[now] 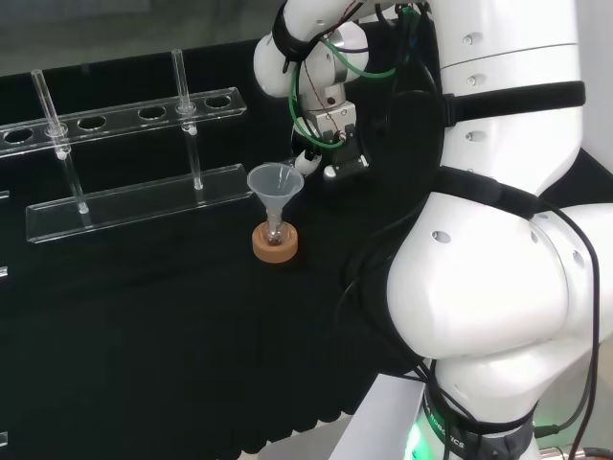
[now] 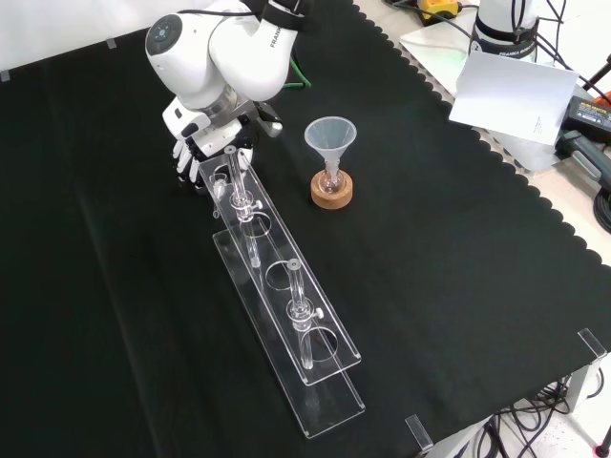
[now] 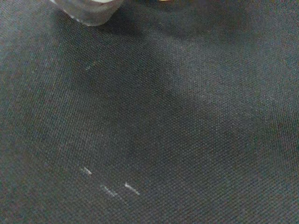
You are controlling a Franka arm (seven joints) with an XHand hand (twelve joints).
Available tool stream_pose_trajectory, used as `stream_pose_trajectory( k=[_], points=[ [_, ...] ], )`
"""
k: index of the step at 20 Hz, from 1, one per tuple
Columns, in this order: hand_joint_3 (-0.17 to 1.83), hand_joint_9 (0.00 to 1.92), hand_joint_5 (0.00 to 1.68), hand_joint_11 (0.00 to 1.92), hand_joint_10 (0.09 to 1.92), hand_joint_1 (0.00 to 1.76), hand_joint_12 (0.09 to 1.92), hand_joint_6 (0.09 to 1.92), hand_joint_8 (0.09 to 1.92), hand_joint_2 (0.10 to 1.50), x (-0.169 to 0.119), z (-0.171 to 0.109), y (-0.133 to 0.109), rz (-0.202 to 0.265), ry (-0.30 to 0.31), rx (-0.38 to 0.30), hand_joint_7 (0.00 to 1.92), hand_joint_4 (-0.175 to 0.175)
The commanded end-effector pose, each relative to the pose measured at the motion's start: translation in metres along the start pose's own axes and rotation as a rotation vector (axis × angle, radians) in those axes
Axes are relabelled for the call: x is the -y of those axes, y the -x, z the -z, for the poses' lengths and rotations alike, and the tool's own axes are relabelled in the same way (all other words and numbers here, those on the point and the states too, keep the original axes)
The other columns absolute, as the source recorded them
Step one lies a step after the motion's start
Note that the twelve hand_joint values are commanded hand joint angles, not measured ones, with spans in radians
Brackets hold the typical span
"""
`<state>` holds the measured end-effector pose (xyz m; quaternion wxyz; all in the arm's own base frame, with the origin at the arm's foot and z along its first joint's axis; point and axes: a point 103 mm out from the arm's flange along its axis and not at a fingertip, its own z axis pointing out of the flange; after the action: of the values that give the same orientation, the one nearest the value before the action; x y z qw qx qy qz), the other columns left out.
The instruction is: Pick up the weighing funnel.
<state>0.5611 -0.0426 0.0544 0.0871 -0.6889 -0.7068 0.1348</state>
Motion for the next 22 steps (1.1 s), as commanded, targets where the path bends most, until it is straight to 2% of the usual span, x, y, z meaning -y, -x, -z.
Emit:
stream_pose_trajectory(
  k=[1, 5, 8, 11, 16, 22],
  points=[
    [-0.17, 0.86, 1.37, 0.7, 0.46, 1.12, 1.11, 0.36, 0.66, 1.03, 0.004, 0.008, 0.001, 0.009, 0.047, 0.013, 0.59, 0.174],
    [-0.17, 0.95, 1.45, 0.8, 0.38, 1.14, 1.04, 0.21, 0.65, 1.02, 0.011, 0.025, 0.008, 0.005, 0.056, 0.014, 0.62, 0.175],
    [-0.17, 0.97, 1.46, 0.81, 0.37, 1.14, 1.03, 0.19, 0.65, 1.02, 0.021, 0.039, 0.016, -0.014, 0.064, 0.008, 0.62, 0.175],
    [-0.17, 0.97, 1.46, 0.81, 0.36, 1.14, 1.03, 0.18, 0.65, 1.02, 0.033, 0.054, 0.025, -0.028, 0.039, 0.012, 0.62, 0.175],
    [-0.17, 0.97, 1.47, 0.8, 0.36, 1.14, 1.02, 0.18, 0.65, 1.02, 0.063, 0.076, 0.039, -0.062, 0.034, 0.037, 0.62, 0.175],
    [-0.17, 0.97, 1.47, 0.8, 0.35, 1.14, 1.03, 0.17, 0.65, 1.02, 0.103, 0.101, 0.043, -0.091, 0.06, 0.055, 0.62, 0.175]
  ],
)
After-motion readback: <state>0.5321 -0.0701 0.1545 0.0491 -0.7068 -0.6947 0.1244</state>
